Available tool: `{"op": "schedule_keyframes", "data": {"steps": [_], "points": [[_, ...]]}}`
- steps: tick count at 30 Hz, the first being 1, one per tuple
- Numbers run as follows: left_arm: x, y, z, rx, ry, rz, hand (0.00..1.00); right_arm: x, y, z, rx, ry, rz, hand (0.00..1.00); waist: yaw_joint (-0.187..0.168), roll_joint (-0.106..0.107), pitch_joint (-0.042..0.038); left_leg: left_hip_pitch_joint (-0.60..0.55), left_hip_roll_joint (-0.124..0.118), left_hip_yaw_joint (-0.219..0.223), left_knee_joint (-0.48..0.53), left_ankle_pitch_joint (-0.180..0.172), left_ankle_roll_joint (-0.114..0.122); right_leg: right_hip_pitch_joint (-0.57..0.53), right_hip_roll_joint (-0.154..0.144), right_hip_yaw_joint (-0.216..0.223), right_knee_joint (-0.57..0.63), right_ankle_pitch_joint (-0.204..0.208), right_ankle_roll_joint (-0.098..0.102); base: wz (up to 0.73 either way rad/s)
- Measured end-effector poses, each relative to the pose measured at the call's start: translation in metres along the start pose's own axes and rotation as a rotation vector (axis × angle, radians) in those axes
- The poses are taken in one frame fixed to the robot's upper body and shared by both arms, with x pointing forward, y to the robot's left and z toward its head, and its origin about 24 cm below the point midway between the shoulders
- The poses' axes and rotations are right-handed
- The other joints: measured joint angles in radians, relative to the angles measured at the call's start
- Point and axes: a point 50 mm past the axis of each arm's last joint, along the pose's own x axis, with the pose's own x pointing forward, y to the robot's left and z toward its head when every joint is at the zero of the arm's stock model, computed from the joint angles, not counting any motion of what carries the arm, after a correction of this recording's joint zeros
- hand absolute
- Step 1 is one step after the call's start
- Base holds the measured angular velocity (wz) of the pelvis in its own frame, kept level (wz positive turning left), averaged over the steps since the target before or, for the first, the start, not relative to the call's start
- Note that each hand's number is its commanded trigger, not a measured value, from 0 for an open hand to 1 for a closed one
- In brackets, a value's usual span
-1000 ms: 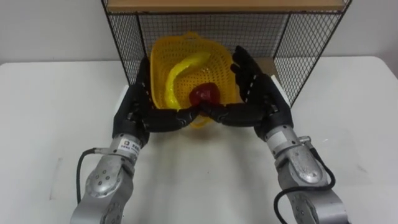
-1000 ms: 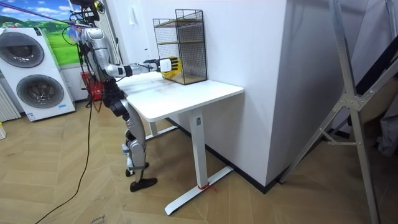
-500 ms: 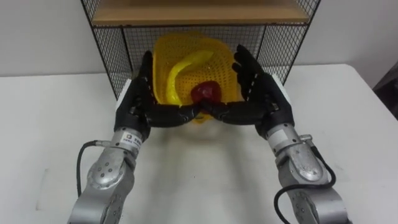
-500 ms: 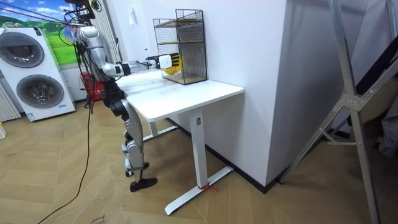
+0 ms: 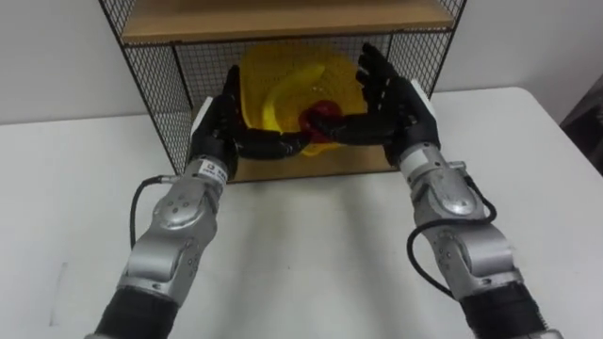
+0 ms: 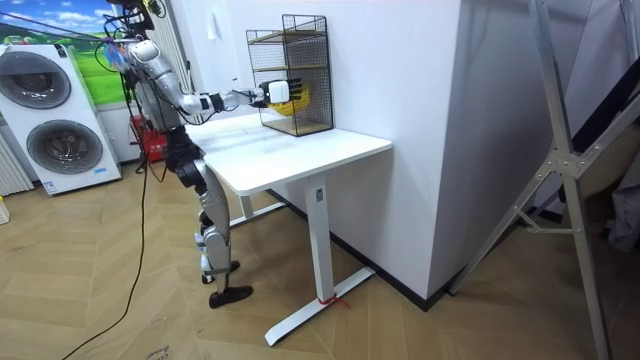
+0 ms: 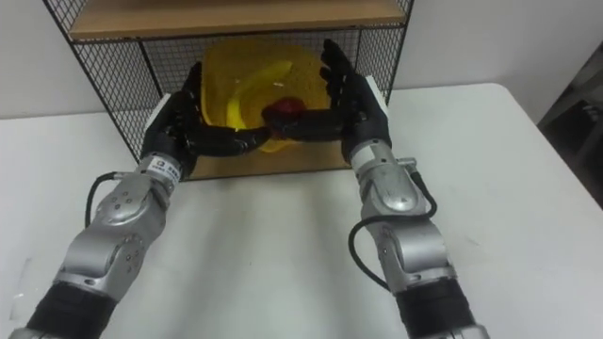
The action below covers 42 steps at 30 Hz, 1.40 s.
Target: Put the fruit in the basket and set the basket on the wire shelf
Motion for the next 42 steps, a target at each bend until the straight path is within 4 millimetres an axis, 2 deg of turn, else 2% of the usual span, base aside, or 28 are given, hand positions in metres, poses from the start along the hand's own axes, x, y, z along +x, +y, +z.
{"op": "schedule_keyframes", "data": {"steps": [2, 8, 9, 14, 17, 19, 22, 26, 34, 36, 39, 40, 42], "points": [[0.008, -0.001, 0.003, -0.029, 0.029, 0.016, 0.0, 0.011, 0.0, 0.001, 0.037, 0.043, -0.01, 0.0, 0.004, -0.004, 0.0001, 0.011, 0.0, 0.0, -0.004, 0.001, -0.002, 0.01, 0.001, -0.001, -0.005, 0.001, -0.001, 0.0], [0.016, 0.0, 0.003, -0.055, 0.094, 0.049, 0.0, 0.024, 0.005, -0.003, 0.045, 0.129, -0.03, 0.0, 0.013, -0.004, -0.001, 0.006, 0.001, 0.0, -0.004, 0.003, -0.002, 0.002, 0.001, -0.001, 0.003, 0.002, -0.002, 0.0], [0.017, 0.001, 0.001, -0.056, 0.109, 0.053, 0.0, 0.026, 0.006, -0.001, 0.05, 0.135, -0.027, 0.0, 0.013, -0.004, -0.0047, 0.0, 0.001, 0.0, -0.003, 0.003, -0.002, -0.006, 0.001, -0.002, 0.006, 0.002, -0.002, 0.0], [0.027, -0.005, 0.015, -0.068, 0.114, 0.043, 0.0, 0.046, 0.015, 0.017, 0.082, 0.126, -0.007, 0.0, 0.013, -0.004, -0.0051, 0.0, 0.0, 0.001, 0.001, 0.005, -0.001, -0.006, 0.0, -0.002, 0.005, 0.002, -0.002, 0.0], [0.032, -0.004, 0.019, -0.079, 0.126, 0.05, 0.0, 0.053, 0.018, 0.018, 0.094, 0.143, -0.012, 0.0, 0.014, -0.003, -0.0055, 0.007, 0.0, 0.0, 0.001, 0.007, -0.002, 0.002, 0.0, -0.005, 0.002, 0.002, -0.002, 0.0], [0.032, -0.004, 0.014, -0.082, 0.152, 0.056, 0.0, 0.053, 0.017, 0.011, 0.095, 0.18, -0.02, 0.0, 0.015, -0.002, -0.0064, 0.015, 0.0, -0.002, 0.0, 0.007, -0.002, 0.011, 0.0, -0.007, 0.0, 0.002, -0.002, 0.02], [0.031, -0.001, 0.005, -0.084, 0.206, 0.071, 0.0, 0.051, 0.017, 0.003, 0.097, 0.231, -0.024, 0.0, 0.015, 0.004, -0.0119, 0.016, 0.0, -0.003, -0.005, 0.007, -0.002, 0.011, -0.002, -0.011, 0.004, 0.002, -0.002, 0.0], [0.03, 0.006, -0.005, -0.1, 0.264, 0.097, 0.0, 0.051, 0.016, 0.001, 0.098, 0.244, -0.029, 0.0, 0.011, 0.005, -0.0127, 0.018, 0.0, -0.011, -0.004, 0.007, -0.003, 0.018, -0.002, -0.024, 0.004, 0.001, -0.002, 0.06], [0.03, 0.011, -0.004, -0.09, 0.262, 0.107, 0.0, 0.048, 0.011, -0.01, 0.099, 0.284, -0.041, 0.0, 0.009, 0.006, -0.0137, 0.032, 0.0, -0.013, -0.006, 0.008, -0.004, 0.031, -0.002, -0.027, 0.002, 0.001, -0.002, 0.01], [0.03, 0.013, -0.003, -0.086, 0.261, 0.111, 0.0, 0.047, 0.009, -0.011, 0.097, 0.288, -0.047, 0.0, 0.01, 0.01, -0.0159, 0.035, -0.001, -0.013, -0.008, 0.008, -0.004, 0.034, -0.002, -0.028, 0.002, 0.001, -0.002, 0.0], [0.029, 0.015, -0.002, -0.072, 0.254, 0.117, 0.0, 0.045, 0.004, -0.014, 0.089, 0.292, -0.059, 0.0, 0.011, 0.014, -0.0263, 0.036, -0.001, -0.013, -0.008, 0.008, -0.004, 0.036, -0.001, -0.027, -0.001, 0.001, -0.002, 0.0], [0.029, 0.015, -0.001, -0.064, 0.252, 0.118, 0.0, 0.043, 0.002, -0.015, 0.087, 0.294, -0.064, 0.0, 0.01, 0.016, -0.032, 0.036, -0.001, -0.013, -0.007, 0.008, -0.004, 0.038, -0.001, -0.028, -0.005, 0.001, -0.002, 0.0], [0.03, 0.016, 0.003, -0.062, 0.233, 0.123, 0.0, 0.043, 0.002, -0.016, 0.075, 0.295, -0.067, 0.0, 0.007, 0.016, -0.0369, 0.036, -0.001, -0.013, -0.009, 0.008, -0.005, 0.041, -0.001, -0.029, -0.011, 0.003, -0.005, 0.0]]}}
